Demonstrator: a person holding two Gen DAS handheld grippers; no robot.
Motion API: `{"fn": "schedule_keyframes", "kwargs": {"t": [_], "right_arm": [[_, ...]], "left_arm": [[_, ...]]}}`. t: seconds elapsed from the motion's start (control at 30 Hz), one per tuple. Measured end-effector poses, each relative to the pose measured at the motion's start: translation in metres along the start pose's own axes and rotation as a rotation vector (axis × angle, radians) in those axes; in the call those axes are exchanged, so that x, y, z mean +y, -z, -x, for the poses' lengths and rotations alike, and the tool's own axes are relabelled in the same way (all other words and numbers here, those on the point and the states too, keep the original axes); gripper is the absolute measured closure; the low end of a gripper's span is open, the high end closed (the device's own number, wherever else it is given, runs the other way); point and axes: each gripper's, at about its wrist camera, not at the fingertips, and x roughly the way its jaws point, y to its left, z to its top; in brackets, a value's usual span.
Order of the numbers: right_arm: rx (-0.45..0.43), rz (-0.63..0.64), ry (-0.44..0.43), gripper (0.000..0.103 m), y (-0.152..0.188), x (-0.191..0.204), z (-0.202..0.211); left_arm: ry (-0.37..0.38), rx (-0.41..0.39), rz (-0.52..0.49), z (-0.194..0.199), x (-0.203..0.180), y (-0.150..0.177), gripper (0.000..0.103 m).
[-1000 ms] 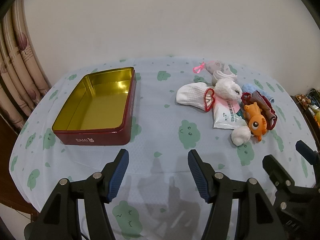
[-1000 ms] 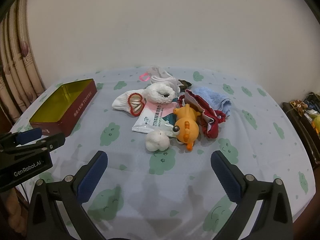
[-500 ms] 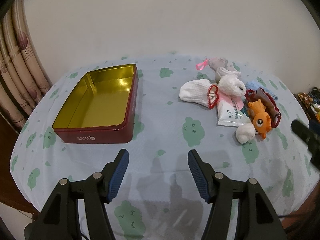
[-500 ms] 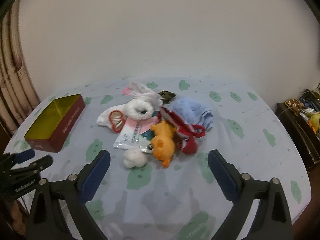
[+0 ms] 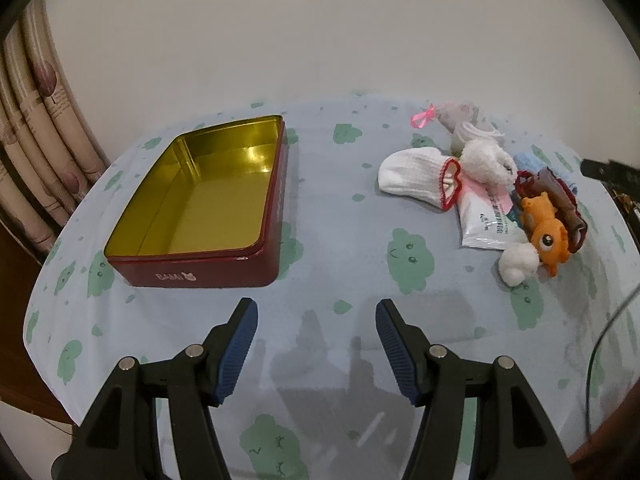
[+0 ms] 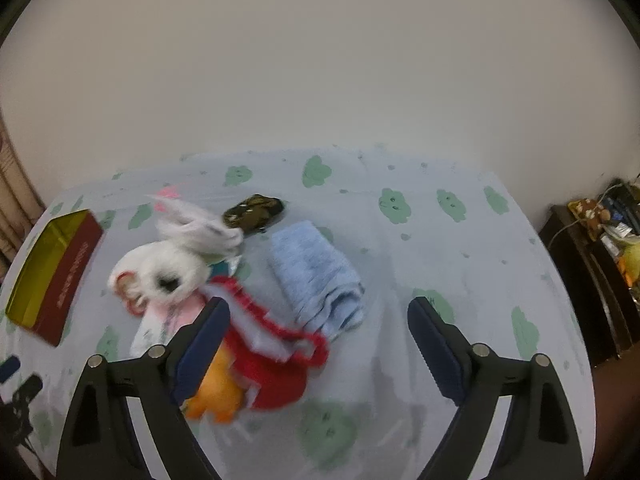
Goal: Organize soft objects
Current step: 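Grasp the blue towel with the right gripper, then grasp the white sock with the left gripper while the right gripper holds the blue towel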
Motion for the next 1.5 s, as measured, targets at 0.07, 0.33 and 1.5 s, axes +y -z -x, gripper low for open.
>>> {"fn": "schedule_keyframes", "kwargs": {"t": [0.07, 0.33, 1.5], "right_arm": [[0.045, -0.02, -0.023, 0.027, -0.008, -0.007, -0.018], [0.173, -0.002, -0.055, 0.028, -0.026, -0.006, -0.079], [0.033, -0.127, 0.089, 0.067, 0.037, -0.057, -0.076]], "left_arm": [[0.01, 0.008, -0.002, -0.004, 0.0, -0.001, 0.04], [0.017, 0.026, -0.033, -0.017, -0.005, -0.011, 0.04], [0.251, 0.106, 0.009, -0.09, -0.071, -0.147, 0.04]]}}
